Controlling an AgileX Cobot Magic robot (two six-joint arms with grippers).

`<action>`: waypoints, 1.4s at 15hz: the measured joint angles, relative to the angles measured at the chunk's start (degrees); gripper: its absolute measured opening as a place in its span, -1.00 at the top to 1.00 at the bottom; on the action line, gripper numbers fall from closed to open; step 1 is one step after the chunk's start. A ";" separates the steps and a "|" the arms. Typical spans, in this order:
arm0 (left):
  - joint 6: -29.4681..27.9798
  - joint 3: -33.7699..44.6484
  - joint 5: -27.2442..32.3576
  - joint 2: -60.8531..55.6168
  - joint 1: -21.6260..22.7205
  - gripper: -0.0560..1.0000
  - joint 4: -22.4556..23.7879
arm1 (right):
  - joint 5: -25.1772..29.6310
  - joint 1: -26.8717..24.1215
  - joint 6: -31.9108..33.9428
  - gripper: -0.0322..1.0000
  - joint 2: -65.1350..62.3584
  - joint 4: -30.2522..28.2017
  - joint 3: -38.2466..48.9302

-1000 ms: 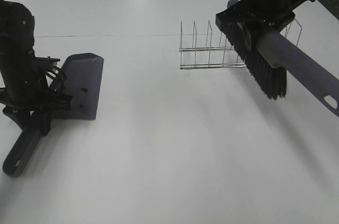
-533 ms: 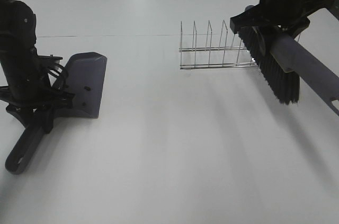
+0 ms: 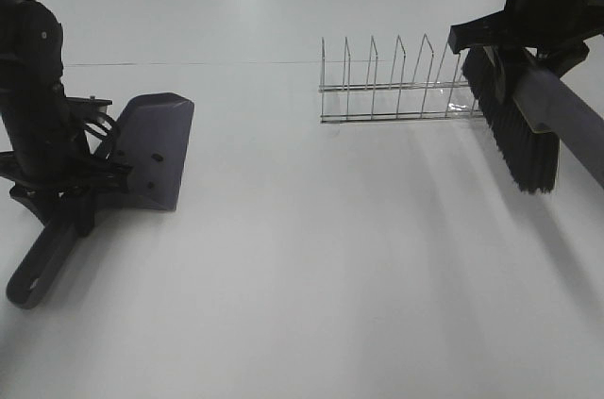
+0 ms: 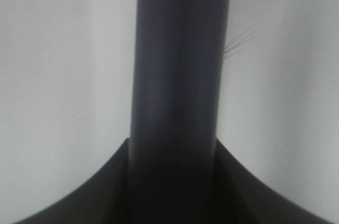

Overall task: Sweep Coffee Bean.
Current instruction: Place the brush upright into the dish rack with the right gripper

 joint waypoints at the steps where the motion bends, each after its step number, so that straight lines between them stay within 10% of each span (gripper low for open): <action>1: 0.06 0.17 -0.06 -1.78 0.00 0.27 0.57 | 0.00 -0.34 0.00 0.35 1.15 0.17 0.11; 12: 0.57 0.17 2.64 -5.44 0.00 0.27 1.38 | -6.82 -5.56 -3.61 0.35 9.22 6.02 -0.86; 21: 0.69 0.17 1.95 -5.44 0.00 0.27 0.34 | -2.41 -6.36 -7.96 0.35 21.43 7.10 -21.03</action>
